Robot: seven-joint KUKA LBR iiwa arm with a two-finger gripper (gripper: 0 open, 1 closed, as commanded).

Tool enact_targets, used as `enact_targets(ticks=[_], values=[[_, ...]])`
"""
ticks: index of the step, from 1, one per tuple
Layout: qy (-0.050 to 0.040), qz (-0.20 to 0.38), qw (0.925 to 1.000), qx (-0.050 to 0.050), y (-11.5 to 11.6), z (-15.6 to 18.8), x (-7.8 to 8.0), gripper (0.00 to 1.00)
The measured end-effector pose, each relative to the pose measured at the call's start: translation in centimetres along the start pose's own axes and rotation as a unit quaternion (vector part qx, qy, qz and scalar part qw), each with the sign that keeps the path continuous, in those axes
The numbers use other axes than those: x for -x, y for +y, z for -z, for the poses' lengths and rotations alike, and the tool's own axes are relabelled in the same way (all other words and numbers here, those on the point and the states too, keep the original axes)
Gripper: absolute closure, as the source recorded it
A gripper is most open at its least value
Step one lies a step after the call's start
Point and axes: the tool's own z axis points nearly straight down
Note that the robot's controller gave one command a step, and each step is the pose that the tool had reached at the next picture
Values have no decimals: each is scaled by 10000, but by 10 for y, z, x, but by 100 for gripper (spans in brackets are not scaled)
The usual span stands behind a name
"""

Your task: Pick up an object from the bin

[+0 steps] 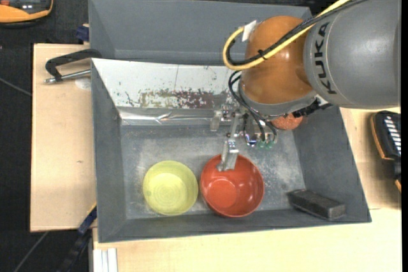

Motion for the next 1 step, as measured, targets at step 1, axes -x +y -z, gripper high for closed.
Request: enact_targets(ticks=[1], values=[[-2, 2109, 9775, 7, -11, -90, -50, 0]])
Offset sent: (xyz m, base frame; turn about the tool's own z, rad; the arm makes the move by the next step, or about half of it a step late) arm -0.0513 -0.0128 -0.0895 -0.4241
